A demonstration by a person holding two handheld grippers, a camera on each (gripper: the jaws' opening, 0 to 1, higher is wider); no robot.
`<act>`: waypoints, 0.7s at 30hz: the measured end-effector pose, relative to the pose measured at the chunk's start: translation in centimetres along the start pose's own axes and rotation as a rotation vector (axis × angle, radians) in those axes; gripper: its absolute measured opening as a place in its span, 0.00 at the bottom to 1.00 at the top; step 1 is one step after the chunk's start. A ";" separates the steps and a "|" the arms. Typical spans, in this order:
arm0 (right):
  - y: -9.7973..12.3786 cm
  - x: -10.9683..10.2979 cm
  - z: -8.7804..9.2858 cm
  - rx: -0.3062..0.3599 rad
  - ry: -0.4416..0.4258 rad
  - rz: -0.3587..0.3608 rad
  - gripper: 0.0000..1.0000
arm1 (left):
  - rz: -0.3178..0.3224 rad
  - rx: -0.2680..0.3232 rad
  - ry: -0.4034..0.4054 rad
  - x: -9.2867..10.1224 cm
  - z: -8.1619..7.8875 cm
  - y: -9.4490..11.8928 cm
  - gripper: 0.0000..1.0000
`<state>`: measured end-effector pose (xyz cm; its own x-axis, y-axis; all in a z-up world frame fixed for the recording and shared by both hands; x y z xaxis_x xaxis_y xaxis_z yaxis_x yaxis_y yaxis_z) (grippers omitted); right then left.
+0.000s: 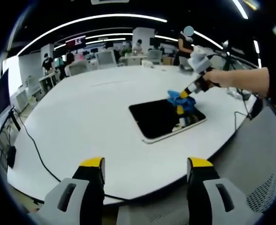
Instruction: Wipe the mirror surface with the cleaning cloth until all visible marks leave the cleaned area.
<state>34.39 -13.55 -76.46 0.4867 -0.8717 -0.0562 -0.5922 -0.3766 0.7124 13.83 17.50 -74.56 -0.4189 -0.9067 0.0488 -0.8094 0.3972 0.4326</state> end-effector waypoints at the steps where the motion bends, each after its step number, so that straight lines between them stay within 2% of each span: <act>1: 0.0 0.0 0.0 0.000 -0.001 0.000 0.04 | 0.003 -0.001 -0.001 0.0 0.0 0.0 0.73; 5: -0.1 0.0 0.0 0.000 -0.003 0.004 0.04 | 0.016 0.001 0.005 0.1 0.0 0.0 0.79; 11: -0.1 -0.2 -0.1 -0.011 0.008 0.009 0.04 | 0.032 0.009 0.006 0.3 0.0 0.0 0.82; 15: -0.1 -0.2 -0.1 -0.011 0.006 0.012 0.04 | 0.026 0.044 0.003 0.3 -0.2 0.0 0.89; 21: -0.5 0.1 -0.2 -0.016 0.007 0.018 0.04 | 0.035 0.054 0.005 0.4 -0.3 0.1 0.88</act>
<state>34.85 -13.43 -76.64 0.4805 -0.8761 -0.0385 -0.5905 -0.3557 0.7245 13.73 17.14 -74.25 -0.4451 -0.8929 0.0677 -0.8154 0.4354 0.3816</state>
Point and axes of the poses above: the point that each gripper's makers call its tool centre point, and the gripper's own axes: y roughly backward along the fingers, x roughly to its right, z roughly out of its underside, the point moved 10 cm from there along y, roughly backward along the fingers, and after that the axes turned 10 degrees about x, right-handed, at the moved point
